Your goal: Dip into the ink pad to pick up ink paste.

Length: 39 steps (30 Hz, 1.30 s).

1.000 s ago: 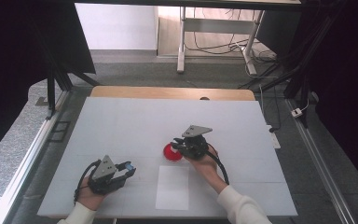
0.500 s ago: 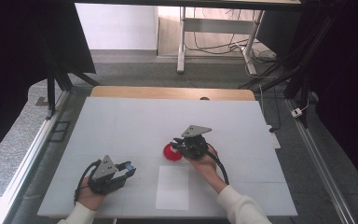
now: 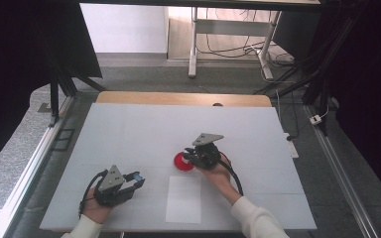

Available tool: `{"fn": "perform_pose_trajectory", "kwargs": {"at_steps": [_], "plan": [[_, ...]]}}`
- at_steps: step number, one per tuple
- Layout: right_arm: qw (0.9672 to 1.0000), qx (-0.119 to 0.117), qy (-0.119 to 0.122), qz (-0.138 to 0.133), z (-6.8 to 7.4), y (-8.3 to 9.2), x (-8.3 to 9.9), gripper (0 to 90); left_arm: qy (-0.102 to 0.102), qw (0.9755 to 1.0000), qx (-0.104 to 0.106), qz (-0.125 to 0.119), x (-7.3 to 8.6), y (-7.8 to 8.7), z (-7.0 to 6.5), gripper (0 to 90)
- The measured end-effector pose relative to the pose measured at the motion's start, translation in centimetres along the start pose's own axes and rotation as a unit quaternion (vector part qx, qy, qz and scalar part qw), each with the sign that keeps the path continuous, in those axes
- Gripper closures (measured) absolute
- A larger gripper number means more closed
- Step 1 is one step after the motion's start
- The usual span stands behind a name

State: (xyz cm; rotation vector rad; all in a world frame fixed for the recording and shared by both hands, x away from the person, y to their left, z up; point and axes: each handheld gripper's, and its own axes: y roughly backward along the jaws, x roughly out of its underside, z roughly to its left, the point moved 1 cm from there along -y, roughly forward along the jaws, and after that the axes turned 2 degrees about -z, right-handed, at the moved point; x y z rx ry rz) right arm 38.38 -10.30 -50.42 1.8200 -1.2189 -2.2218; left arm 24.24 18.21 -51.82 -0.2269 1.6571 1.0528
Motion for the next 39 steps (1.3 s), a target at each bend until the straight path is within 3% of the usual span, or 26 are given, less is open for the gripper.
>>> {"fn": "perform_pose_trajectory", "kwargs": {"at_steps": [39], "plan": [[0.9999,0.001,0.000,0.012,0.03,-0.22,0.08,74.8,-0.001,1.0000,-0.002,-0.003,-0.03,0.05,-0.07,64.9]]}}
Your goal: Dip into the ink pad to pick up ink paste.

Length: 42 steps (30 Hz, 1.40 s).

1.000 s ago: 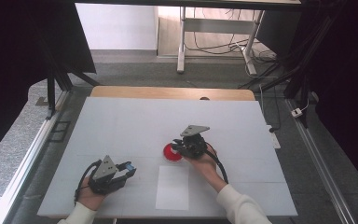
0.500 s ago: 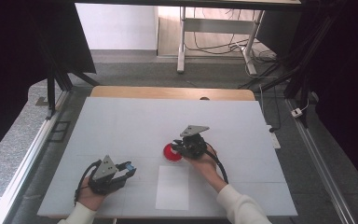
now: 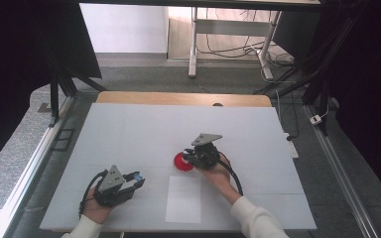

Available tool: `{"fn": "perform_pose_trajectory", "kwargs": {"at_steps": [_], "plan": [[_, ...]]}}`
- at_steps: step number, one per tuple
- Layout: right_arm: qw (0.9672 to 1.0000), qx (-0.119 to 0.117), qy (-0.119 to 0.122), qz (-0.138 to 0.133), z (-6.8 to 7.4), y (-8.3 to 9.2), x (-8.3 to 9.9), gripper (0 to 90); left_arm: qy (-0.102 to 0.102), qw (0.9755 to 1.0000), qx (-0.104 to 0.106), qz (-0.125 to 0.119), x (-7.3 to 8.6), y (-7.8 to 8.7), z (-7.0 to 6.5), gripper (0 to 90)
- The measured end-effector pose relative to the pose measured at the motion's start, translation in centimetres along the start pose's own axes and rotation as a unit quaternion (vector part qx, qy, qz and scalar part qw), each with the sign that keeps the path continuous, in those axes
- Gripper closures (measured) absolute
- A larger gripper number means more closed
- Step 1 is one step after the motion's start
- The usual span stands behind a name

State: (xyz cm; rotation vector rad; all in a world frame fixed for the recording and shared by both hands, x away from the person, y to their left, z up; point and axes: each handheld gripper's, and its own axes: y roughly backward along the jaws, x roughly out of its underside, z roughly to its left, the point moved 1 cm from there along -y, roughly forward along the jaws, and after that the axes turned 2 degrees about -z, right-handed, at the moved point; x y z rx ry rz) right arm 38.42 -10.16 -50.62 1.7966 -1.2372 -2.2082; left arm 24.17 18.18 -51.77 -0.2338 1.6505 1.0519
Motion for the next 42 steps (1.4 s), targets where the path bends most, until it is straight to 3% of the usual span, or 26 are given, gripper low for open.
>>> {"fn": "perform_pose_trajectory", "kwargs": {"at_steps": [17,42], "plan": [[1.0000,0.005,0.002,-0.007,0.0,0.4,-0.1,74.8,0.001,1.0000,-0.002,-0.001,0.0,0.1,0.0,64.9],[0.9979,0.002,-0.009,-0.063,-0.4,3.1,-0.7,74.8,0.001,1.0000,-0.003,-0.002,0.0,0.1,0.1,64.9]]}}
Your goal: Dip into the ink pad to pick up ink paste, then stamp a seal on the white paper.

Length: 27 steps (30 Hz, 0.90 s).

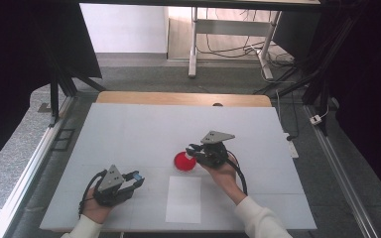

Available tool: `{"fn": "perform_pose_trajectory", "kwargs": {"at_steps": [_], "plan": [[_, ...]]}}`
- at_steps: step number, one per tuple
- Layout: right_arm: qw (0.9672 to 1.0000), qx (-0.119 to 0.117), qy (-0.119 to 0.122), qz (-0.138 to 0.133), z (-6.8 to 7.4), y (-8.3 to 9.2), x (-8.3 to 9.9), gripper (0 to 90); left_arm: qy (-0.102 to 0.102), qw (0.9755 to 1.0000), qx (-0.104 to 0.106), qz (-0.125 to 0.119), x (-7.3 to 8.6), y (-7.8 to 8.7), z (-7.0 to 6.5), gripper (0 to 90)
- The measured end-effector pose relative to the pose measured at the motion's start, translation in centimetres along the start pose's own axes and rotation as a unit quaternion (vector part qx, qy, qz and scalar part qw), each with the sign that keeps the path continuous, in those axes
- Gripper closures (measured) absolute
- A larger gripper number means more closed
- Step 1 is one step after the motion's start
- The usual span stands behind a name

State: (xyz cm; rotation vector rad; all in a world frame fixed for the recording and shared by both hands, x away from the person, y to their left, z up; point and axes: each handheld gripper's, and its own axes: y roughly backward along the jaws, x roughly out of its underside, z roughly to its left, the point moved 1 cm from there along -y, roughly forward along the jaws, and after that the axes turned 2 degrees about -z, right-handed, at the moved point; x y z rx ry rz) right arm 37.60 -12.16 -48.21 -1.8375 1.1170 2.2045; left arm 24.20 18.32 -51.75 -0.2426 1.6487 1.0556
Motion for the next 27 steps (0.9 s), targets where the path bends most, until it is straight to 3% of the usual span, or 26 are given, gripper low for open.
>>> {"fn": "perform_pose_trajectory", "kwargs": {"at_steps": [27], "plan": [[0.9998,-0.006,-0.002,-0.021,0.2,2.9,-0.2,74.7,-0.001,1.0000,-0.001,0.002,0.0,-0.1,0.0,64.9]]}}
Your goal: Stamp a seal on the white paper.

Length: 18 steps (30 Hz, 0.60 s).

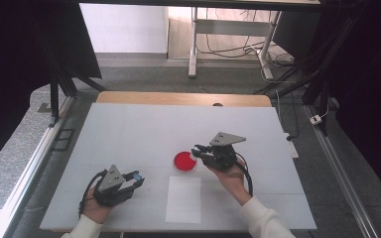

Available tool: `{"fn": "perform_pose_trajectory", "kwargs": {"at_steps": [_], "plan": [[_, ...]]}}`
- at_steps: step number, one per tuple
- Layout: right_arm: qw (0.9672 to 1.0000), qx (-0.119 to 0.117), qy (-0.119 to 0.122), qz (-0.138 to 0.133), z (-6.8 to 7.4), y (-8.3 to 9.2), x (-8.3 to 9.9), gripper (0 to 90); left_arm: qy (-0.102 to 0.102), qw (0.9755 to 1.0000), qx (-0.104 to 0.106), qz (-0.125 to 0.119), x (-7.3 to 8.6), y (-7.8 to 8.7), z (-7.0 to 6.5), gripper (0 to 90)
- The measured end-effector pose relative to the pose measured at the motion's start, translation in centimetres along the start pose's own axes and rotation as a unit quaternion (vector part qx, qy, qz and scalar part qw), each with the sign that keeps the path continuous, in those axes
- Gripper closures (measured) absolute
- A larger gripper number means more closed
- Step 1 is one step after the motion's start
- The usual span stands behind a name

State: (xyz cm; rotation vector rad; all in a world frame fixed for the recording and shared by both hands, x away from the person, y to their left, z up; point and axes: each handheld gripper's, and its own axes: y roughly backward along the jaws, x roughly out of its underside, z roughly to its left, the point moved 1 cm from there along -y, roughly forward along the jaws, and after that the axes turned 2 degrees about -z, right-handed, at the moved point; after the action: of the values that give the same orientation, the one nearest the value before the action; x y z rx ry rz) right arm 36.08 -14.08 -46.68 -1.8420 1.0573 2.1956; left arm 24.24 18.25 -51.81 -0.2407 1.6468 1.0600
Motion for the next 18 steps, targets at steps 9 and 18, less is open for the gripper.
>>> {"fn": "perform_pose_trajectory", "kwargs": {"at_steps": [9,18], "plan": [[1.0000,-0.008,0.001,0.000,0.5,0.6,-0.1,74.7,-0.001,1.0000,0.000,0.000,0.0,0.0,0.0,64.9],[0.9998,-0.017,0.003,0.001,1.2,0.9,0.0,74.7,0.000,1.0000,-0.001,0.001,0.0,0.0,0.0,64.9]]}}
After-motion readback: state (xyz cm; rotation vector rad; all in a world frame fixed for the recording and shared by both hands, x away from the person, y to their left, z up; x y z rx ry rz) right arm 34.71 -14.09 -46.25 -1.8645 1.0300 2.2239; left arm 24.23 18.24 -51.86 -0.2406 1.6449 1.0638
